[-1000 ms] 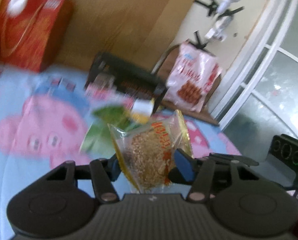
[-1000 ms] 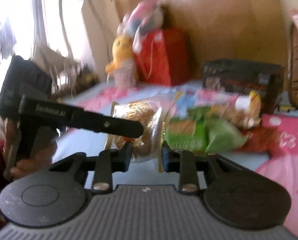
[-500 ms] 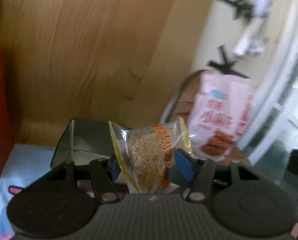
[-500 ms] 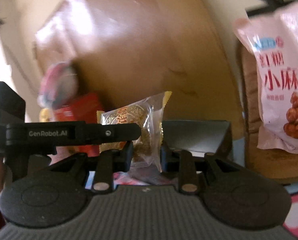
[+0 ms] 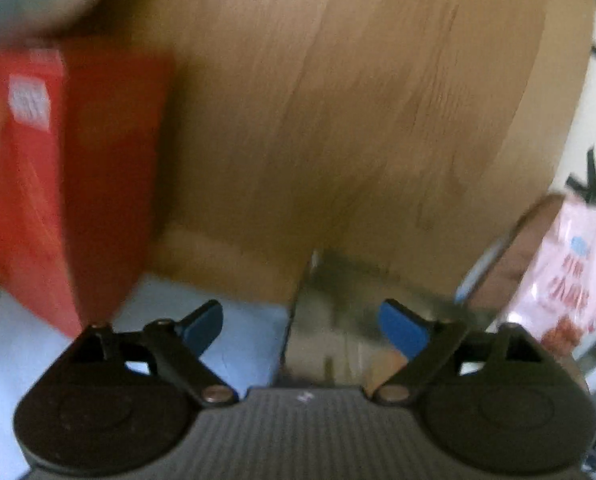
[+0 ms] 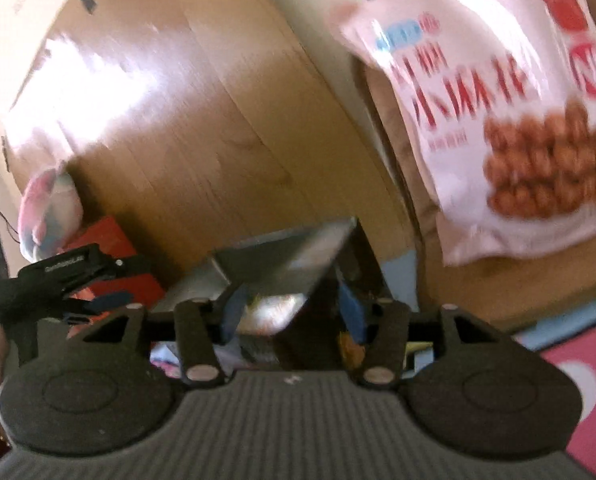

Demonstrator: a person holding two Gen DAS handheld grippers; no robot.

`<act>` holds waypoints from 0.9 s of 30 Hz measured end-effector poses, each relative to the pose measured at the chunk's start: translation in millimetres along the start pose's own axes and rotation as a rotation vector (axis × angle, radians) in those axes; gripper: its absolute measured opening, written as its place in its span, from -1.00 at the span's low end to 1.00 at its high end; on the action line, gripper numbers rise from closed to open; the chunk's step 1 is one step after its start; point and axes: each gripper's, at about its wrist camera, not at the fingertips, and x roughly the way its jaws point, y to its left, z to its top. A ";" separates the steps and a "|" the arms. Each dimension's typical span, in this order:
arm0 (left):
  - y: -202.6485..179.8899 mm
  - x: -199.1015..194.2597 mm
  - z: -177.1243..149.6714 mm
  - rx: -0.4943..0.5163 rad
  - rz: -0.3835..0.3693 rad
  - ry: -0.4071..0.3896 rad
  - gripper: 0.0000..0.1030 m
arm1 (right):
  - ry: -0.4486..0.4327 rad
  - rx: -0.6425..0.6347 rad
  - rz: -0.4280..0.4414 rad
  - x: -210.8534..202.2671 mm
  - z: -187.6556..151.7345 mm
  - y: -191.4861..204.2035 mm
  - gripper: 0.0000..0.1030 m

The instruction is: Organize snacks

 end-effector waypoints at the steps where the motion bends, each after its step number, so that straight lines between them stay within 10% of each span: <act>1: -0.7 6.3 -4.5 0.005 -0.001 0.028 0.50 | -0.002 0.013 0.005 1.6 -1.7 -0.5 0.11; 11: -10.9 -5.8 -35.1 -0.032 -0.075 0.069 0.56 | 0.020 0.005 0.022 3.4 -2.1 2.9 0.24; 16: 26.5 -47.2 -38.5 -0.093 -0.056 -0.043 0.74 | -0.124 -0.028 0.016 -41.1 -1.9 12.0 0.23; 22: 44.8 -35.1 -53.3 -0.150 -0.059 0.031 0.44 | 0.148 -0.290 0.131 -21.1 -31.4 71.0 -0.48; 27: 48.5 -27.7 -73.9 -0.132 -0.063 0.073 0.29 | 0.272 -0.403 -0.010 17.9 -41.4 80.0 -0.63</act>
